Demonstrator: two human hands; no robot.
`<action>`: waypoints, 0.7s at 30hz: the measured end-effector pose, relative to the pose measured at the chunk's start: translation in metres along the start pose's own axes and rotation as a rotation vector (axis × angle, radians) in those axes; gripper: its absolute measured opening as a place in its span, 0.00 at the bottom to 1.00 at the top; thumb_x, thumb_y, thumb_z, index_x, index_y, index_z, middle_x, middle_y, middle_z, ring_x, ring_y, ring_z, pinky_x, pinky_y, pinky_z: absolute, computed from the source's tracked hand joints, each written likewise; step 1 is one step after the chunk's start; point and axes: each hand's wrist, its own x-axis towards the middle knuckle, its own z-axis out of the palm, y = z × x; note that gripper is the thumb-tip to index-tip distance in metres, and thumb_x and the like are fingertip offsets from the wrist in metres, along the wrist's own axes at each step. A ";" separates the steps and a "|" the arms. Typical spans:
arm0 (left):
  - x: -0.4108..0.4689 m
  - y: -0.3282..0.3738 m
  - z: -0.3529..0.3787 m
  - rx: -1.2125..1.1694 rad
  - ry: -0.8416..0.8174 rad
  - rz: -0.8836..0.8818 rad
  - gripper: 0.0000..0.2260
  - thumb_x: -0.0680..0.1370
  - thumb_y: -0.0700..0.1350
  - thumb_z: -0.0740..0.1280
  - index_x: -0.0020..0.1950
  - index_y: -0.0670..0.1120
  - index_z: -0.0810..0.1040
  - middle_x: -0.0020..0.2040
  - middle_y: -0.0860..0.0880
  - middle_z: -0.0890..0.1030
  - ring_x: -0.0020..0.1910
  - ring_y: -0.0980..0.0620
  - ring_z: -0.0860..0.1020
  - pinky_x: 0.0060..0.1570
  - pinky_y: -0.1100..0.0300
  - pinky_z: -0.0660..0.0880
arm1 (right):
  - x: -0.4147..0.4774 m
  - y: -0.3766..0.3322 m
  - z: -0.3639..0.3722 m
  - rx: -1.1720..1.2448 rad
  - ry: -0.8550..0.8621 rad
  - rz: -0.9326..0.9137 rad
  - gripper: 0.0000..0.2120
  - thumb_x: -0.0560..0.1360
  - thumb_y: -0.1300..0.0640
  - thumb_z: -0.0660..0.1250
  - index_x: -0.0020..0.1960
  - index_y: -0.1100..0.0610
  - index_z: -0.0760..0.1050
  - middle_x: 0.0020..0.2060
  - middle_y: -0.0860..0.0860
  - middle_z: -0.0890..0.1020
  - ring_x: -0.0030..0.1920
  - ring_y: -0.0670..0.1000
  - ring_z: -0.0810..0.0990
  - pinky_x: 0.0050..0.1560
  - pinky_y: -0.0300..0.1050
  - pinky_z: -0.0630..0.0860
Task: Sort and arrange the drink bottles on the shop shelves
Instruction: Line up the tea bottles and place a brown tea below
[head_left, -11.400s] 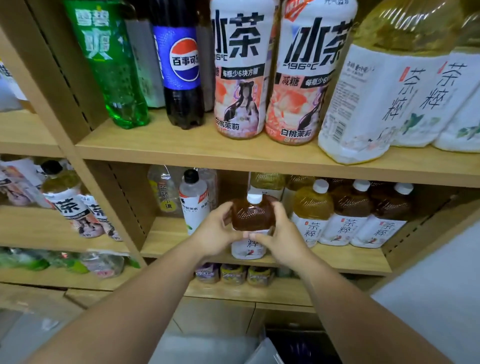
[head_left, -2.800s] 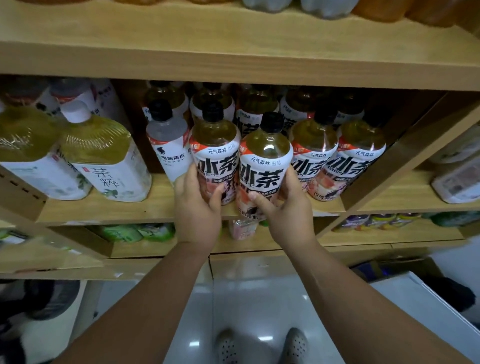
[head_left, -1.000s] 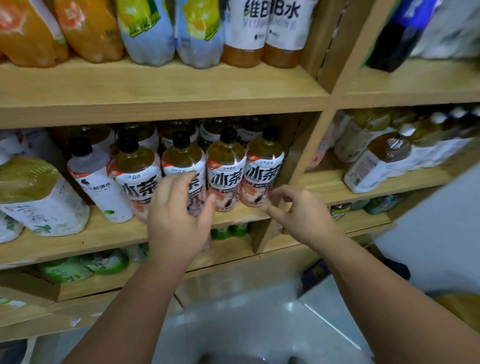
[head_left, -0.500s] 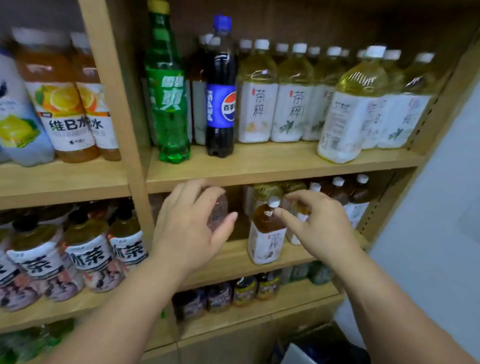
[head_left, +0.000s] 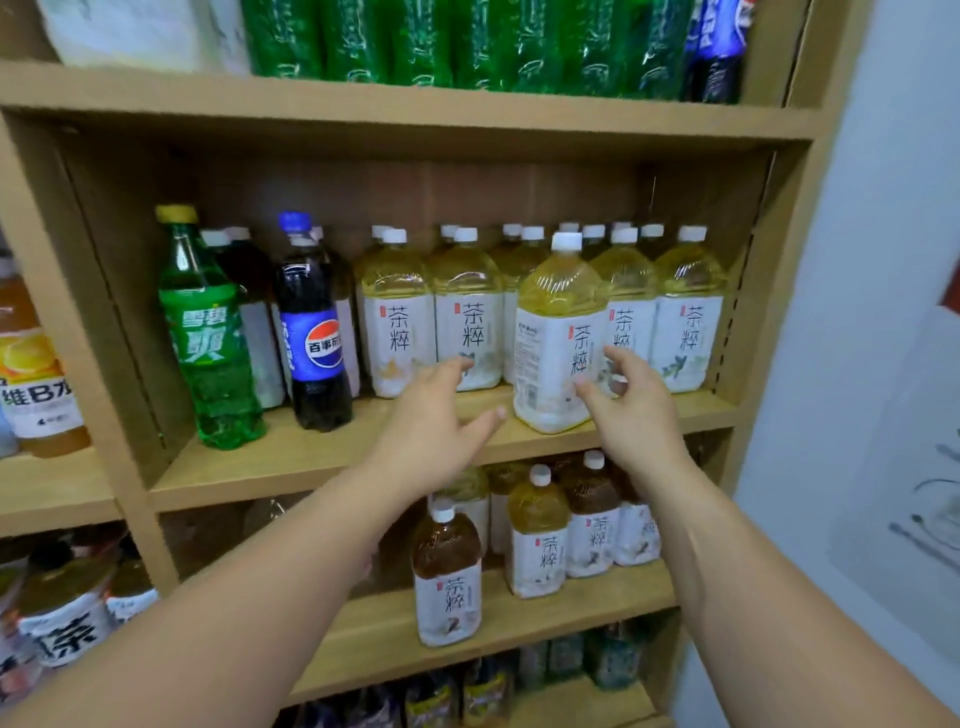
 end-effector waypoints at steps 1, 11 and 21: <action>0.008 0.010 0.007 -0.057 -0.010 -0.020 0.32 0.78 0.59 0.70 0.78 0.51 0.64 0.73 0.50 0.72 0.68 0.50 0.73 0.68 0.49 0.72 | 0.005 0.002 -0.001 0.021 -0.021 0.006 0.27 0.79 0.46 0.69 0.75 0.48 0.68 0.69 0.50 0.75 0.65 0.50 0.76 0.68 0.54 0.73; 0.053 0.037 0.058 -0.394 0.068 -0.125 0.34 0.73 0.48 0.78 0.75 0.52 0.65 0.67 0.55 0.77 0.64 0.54 0.76 0.62 0.56 0.73 | 0.008 0.027 0.012 0.209 -0.133 -0.073 0.31 0.78 0.58 0.72 0.77 0.44 0.66 0.62 0.41 0.77 0.62 0.42 0.78 0.63 0.40 0.75; 0.036 -0.005 0.020 -0.462 0.036 -0.156 0.31 0.78 0.42 0.73 0.77 0.54 0.62 0.64 0.56 0.78 0.60 0.60 0.78 0.62 0.56 0.78 | 0.013 0.020 0.023 0.184 -0.339 -0.158 0.23 0.79 0.57 0.70 0.72 0.46 0.73 0.60 0.40 0.78 0.60 0.42 0.78 0.59 0.34 0.76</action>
